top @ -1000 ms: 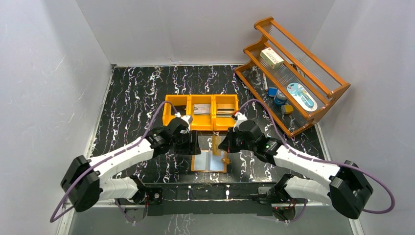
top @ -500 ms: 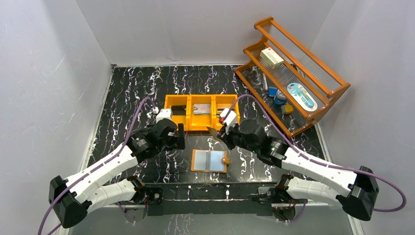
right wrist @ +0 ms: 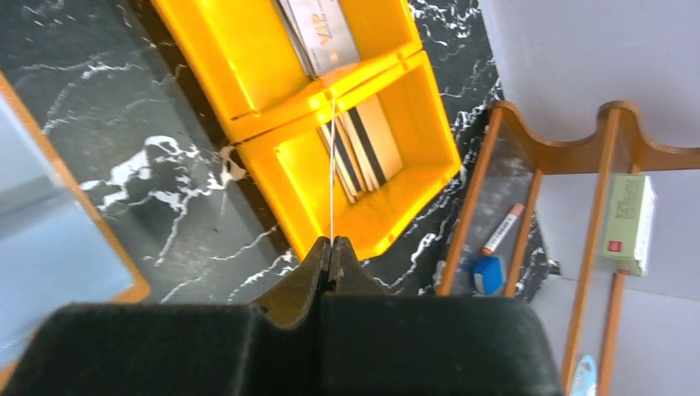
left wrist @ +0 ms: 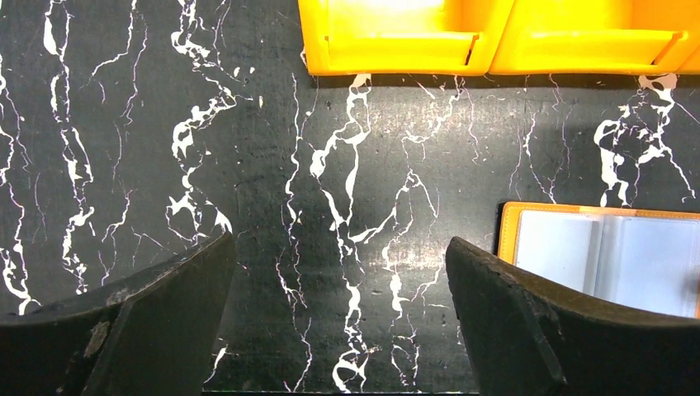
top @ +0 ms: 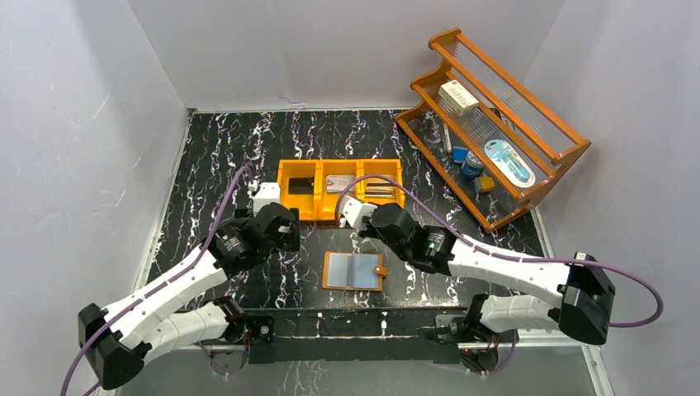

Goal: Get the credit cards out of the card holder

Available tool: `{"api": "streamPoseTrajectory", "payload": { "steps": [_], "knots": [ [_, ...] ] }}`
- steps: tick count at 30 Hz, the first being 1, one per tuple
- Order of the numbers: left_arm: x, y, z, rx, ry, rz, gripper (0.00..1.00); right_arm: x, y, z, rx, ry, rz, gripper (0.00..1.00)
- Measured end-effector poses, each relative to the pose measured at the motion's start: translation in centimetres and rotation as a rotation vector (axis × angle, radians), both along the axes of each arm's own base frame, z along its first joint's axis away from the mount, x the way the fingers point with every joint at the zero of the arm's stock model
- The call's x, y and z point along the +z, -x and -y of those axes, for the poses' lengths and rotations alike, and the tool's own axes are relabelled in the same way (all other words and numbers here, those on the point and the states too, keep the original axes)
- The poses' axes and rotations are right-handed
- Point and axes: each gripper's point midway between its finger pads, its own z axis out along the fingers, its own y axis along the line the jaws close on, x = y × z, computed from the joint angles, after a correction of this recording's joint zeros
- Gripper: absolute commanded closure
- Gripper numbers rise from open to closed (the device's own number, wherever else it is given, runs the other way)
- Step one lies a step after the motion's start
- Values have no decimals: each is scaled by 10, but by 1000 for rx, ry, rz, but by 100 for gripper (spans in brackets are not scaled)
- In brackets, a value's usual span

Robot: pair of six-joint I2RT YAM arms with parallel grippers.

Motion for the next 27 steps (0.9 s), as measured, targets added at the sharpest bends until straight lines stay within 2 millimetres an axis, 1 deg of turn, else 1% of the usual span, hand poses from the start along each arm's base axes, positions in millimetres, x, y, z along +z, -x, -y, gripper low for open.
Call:
{"api": "streamPoseTrajectory", "payload": {
  "steps": [4,8,11,12,14,16,19,21,24,27],
  "knots": [
    [-4,2,-3,-1,6,10,2,7,-18,12,-28,56,47,100],
    [-4,1,-2,-6,7,17,2,20,-46,20,-42,-13,1,100],
    [-2,-1,-1,-14,11,28,2,29,-63,22,-37,-58,-31,100],
    [-1,-2,-1,-16,16,37,2,28,-67,20,-29,-64,-46,100],
    [0,-4,-2,-14,27,50,2,22,-73,15,-8,-65,-83,100],
    [1,-8,-6,4,45,57,2,11,-77,13,8,-57,-126,100],
    [0,-17,-18,60,81,46,2,-9,-84,15,6,-34,-186,100],
    [-2,-25,-29,108,109,39,2,-18,-89,18,-1,-18,-212,100],
    [-4,-33,-43,170,133,29,2,-22,-99,21,-12,2,-219,100],
    [-7,-35,-45,172,136,15,2,-22,-108,21,-9,19,-208,100]
  ]
}}
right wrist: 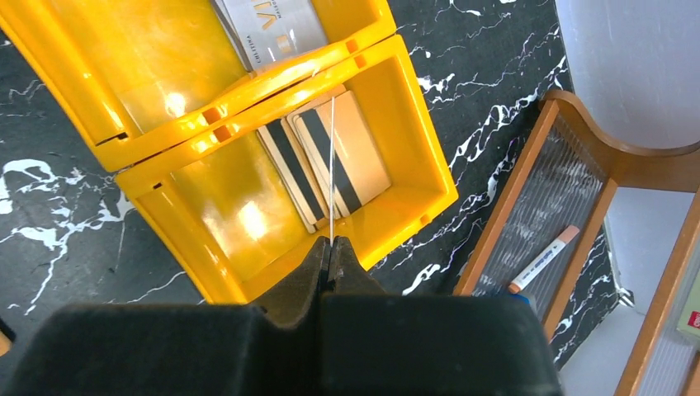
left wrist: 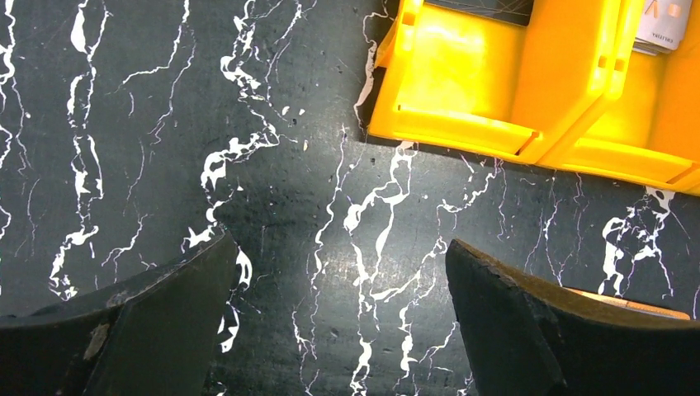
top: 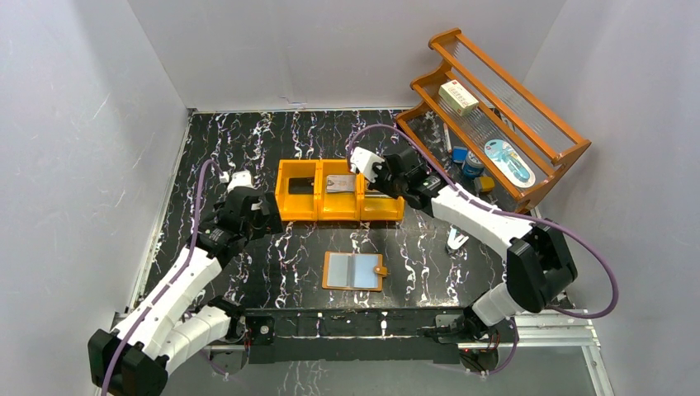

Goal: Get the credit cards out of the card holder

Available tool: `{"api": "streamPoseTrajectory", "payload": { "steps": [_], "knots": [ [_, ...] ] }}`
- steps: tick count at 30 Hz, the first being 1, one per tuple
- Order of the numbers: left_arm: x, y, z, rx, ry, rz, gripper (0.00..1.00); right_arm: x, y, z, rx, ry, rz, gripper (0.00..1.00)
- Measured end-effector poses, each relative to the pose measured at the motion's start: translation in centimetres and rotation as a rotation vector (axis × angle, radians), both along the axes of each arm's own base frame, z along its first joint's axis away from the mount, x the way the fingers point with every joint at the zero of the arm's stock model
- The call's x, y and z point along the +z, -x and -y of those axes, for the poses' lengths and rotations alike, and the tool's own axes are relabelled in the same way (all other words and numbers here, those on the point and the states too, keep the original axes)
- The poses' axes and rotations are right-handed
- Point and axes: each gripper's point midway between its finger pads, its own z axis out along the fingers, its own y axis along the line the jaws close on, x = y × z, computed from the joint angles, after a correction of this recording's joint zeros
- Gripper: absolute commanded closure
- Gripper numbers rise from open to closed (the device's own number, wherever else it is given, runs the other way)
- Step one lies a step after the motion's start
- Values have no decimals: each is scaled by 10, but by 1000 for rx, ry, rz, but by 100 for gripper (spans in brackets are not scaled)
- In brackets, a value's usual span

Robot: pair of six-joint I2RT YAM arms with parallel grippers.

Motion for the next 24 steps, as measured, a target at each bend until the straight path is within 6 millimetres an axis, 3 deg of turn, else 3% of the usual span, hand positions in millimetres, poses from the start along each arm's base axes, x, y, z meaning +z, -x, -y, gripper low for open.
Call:
{"api": "streamPoseTrajectory", "payload": {
  "steps": [4,13,24],
  "knots": [
    [-4,-2,2,-11,-8,-15,2,-3,-11,-2,11,37,12,100],
    [-6,-3,2,-12,-13,-21,2,-32,-38,3,12,157,4,100],
    [-5,-2,-1,-16,-29,-18,2,-40,-70,1,34,231,59,100]
  ]
}}
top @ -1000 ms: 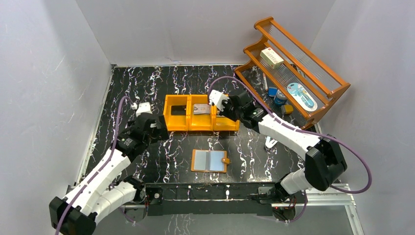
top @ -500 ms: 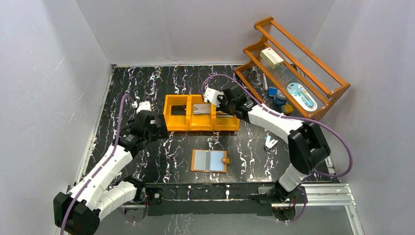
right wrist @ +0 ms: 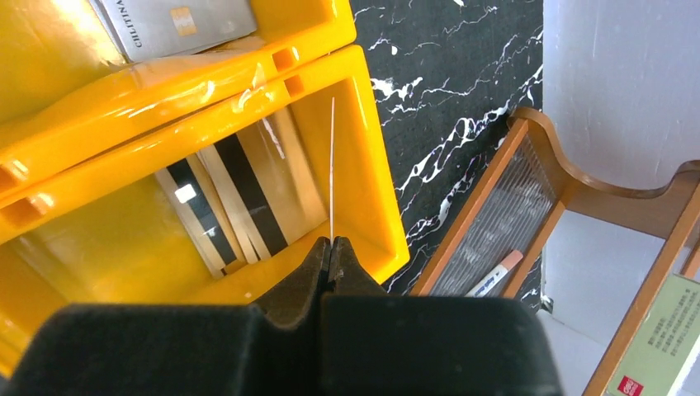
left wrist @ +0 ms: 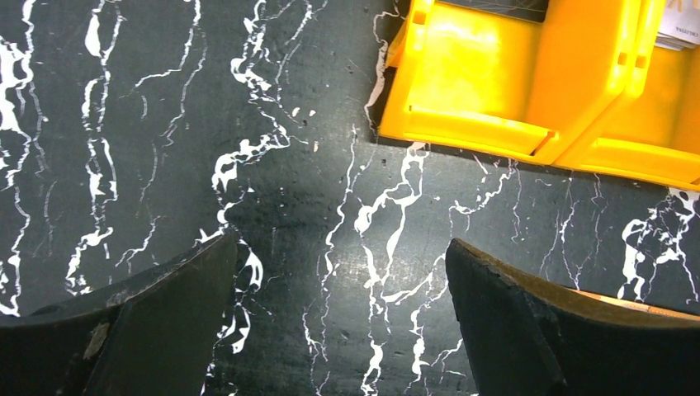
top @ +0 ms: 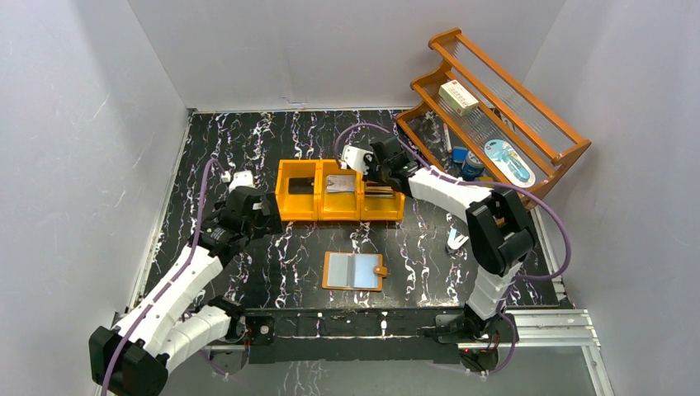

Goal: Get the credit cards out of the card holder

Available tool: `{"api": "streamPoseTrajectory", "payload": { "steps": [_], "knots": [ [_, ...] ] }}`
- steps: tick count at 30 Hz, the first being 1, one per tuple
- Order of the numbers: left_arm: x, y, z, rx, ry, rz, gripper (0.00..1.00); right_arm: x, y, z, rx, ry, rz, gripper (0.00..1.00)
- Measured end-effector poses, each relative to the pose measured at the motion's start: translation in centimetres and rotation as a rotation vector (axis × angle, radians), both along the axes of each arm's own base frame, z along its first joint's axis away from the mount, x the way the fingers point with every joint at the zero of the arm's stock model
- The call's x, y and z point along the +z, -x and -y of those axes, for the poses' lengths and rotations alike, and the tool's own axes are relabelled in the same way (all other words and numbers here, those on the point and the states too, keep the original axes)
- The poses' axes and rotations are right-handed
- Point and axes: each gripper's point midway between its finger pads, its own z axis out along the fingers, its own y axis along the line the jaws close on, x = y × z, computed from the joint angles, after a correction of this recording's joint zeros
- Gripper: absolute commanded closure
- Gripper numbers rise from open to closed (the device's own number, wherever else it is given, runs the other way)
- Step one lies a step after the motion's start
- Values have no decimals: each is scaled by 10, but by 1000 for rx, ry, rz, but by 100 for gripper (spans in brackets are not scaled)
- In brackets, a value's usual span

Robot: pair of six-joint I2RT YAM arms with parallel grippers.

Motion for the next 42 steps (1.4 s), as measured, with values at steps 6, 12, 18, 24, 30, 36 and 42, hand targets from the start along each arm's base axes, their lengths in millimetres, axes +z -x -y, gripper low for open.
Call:
{"api": "streamPoseTrajectory", "payload": {
  "steps": [6,12,18,24,30,36,42],
  "knots": [
    [13,2,-10,38,-8,58,2,-20,-6,-2,26,51,-14,100],
    [16,2,-12,48,-13,70,2,-30,-7,0,46,93,-17,95],
    [12,2,-12,48,-20,55,2,-30,-8,-1,63,98,-15,89],
    [12,2,-12,47,-21,55,2,-37,-5,-2,72,99,-37,82],
    [11,2,-12,47,-23,48,2,-45,-1,-3,77,102,-63,75],
    [11,2,-12,46,-24,47,2,-53,1,-2,65,98,-86,70],
    [10,2,-12,44,-23,45,2,-57,2,-2,49,90,-99,63]
  ]
}}
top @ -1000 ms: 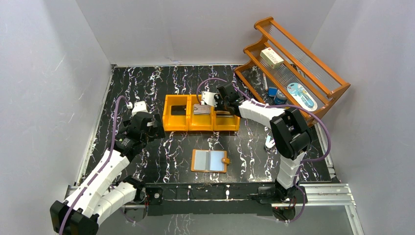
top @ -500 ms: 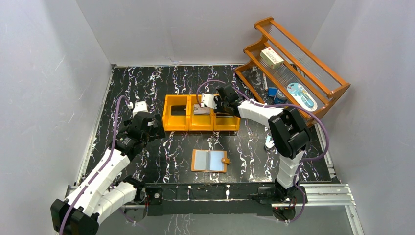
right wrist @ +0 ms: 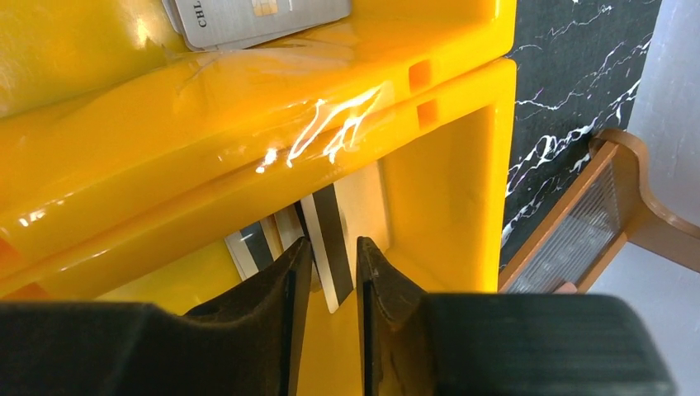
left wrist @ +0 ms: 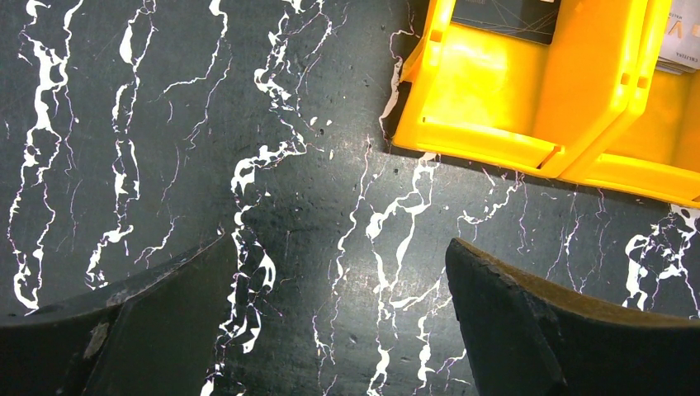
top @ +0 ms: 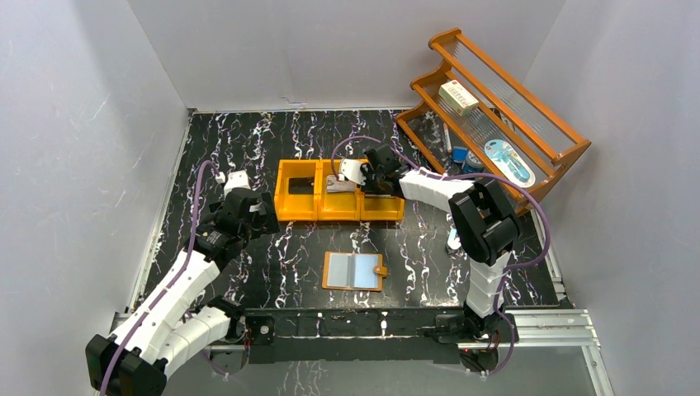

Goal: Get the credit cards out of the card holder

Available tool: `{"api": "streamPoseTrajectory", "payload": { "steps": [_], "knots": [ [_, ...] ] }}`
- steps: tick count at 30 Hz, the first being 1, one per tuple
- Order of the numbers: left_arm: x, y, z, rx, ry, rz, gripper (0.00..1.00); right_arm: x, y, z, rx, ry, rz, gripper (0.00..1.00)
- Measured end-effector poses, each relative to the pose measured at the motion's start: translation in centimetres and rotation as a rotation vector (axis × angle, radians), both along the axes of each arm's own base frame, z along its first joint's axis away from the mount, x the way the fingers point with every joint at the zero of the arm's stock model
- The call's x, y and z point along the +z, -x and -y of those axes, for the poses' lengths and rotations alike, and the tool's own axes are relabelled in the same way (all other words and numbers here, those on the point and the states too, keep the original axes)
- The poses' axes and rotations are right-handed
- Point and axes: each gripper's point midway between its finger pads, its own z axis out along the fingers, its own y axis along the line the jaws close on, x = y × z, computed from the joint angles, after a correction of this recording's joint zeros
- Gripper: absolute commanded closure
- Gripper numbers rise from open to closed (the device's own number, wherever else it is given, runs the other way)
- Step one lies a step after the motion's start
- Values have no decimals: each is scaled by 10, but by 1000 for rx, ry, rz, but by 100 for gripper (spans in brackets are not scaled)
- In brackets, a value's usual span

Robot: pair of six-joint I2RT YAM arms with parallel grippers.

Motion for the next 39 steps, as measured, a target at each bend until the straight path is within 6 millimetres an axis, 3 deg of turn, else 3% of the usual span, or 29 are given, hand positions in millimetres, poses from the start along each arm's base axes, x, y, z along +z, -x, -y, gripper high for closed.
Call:
{"api": "streamPoseTrajectory", "payload": {
  "steps": [2,8,12,17,21,23,25,31,36,39],
  "knots": [
    [0,0,0,0,0,0,2,0,0,0,-9,-7,-3,56],
    [-1,0,0,-1,-1,-5,2,4,2,-3,-65,-61,-21,49],
    [-3,0,1,-5,0,-13,2,25,4,-9,-112,-157,-16,44],
    [-3,0,2,-7,1,-15,2,93,17,-17,-194,-414,40,32],
    [-3,0,2,-9,3,-15,2,153,42,-16,-279,-701,63,20],
    [-3,0,3,-11,5,-16,2,171,55,-13,-325,-816,54,4],
    [-3,0,3,-13,8,-17,2,180,67,-7,-403,-924,21,2],
    [-4,1,5,-20,13,-22,2,171,100,0,-569,-1102,-142,2],
    [-5,1,6,-24,16,-25,2,145,129,-14,-677,-1230,-398,2],
    [-5,1,6,-25,17,-26,2,116,150,-21,-808,-1301,-596,8]
  ]
}}
